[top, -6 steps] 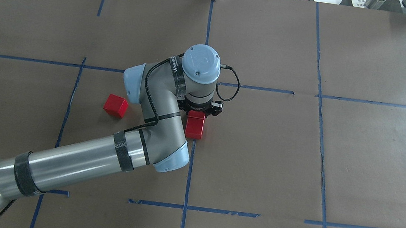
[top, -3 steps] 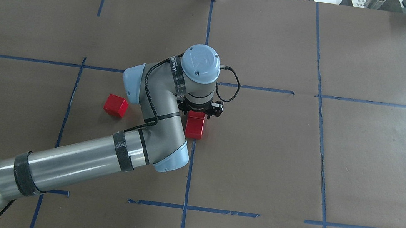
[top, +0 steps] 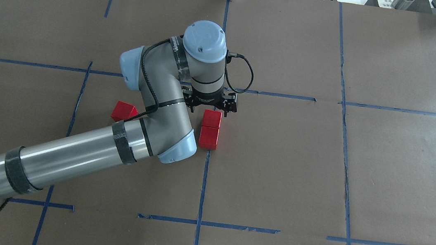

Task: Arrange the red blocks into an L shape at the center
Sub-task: 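Raise the left gripper and move it toward the remaining red cube, then lower the left gripper onto the remaining red cube and grasp it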

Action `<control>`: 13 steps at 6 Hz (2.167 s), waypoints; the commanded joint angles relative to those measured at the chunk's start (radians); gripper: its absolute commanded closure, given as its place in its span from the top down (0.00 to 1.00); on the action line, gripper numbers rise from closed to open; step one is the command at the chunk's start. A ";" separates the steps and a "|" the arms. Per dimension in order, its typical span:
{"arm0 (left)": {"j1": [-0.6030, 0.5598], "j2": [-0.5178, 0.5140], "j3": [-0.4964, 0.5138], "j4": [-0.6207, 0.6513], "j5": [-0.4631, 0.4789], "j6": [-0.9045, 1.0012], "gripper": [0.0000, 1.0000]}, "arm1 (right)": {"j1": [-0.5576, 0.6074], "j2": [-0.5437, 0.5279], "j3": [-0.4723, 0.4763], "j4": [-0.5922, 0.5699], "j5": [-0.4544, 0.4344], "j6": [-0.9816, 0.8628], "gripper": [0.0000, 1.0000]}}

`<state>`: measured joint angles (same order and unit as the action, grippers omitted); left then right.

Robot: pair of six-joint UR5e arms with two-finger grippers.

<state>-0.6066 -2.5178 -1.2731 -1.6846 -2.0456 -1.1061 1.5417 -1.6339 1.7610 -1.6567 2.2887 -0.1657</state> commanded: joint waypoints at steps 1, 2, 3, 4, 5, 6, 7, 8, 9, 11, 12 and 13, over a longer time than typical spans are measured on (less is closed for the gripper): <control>-0.099 0.165 -0.204 0.095 -0.051 0.171 0.99 | 0.000 0.000 0.000 0.000 -0.002 0.000 1.00; -0.145 0.279 -0.310 0.109 -0.048 0.245 1.00 | 0.000 0.000 0.000 0.000 0.000 0.002 1.00; -0.157 0.378 -0.371 0.095 -0.041 0.290 1.00 | 0.000 0.000 0.000 0.000 0.000 0.002 1.00; -0.156 0.417 -0.376 0.071 -0.039 0.301 0.99 | 0.000 0.000 -0.002 0.000 0.000 0.002 1.00; -0.145 0.477 -0.374 -0.032 -0.016 0.292 0.99 | 0.000 0.000 -0.002 0.000 0.000 0.002 1.00; -0.128 0.472 -0.362 -0.055 0.007 0.255 1.00 | 0.000 0.000 -0.002 0.000 -0.002 0.002 1.00; -0.098 0.465 -0.364 -0.055 0.007 0.221 1.00 | 0.000 0.000 -0.002 0.000 0.000 0.000 1.00; -0.081 0.462 -0.362 -0.055 0.007 0.203 1.00 | 0.000 0.000 -0.003 0.000 -0.002 0.000 1.00; -0.052 0.462 -0.361 -0.056 0.007 0.177 1.00 | 0.000 0.000 -0.003 0.000 -0.002 0.000 1.00; -0.030 0.462 -0.345 -0.057 0.007 0.175 0.99 | 0.000 0.000 -0.002 0.000 -0.002 0.000 1.00; -0.030 0.449 -0.321 -0.058 0.007 0.177 0.97 | 0.000 0.000 -0.002 0.000 0.000 0.000 1.00; -0.029 0.447 -0.312 -0.060 0.007 0.178 0.93 | 0.000 0.002 0.000 0.000 0.000 0.000 1.00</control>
<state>-0.6370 -2.0666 -1.5974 -1.7427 -2.0387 -0.9293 1.5416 -1.6332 1.7599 -1.6567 2.2883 -0.1657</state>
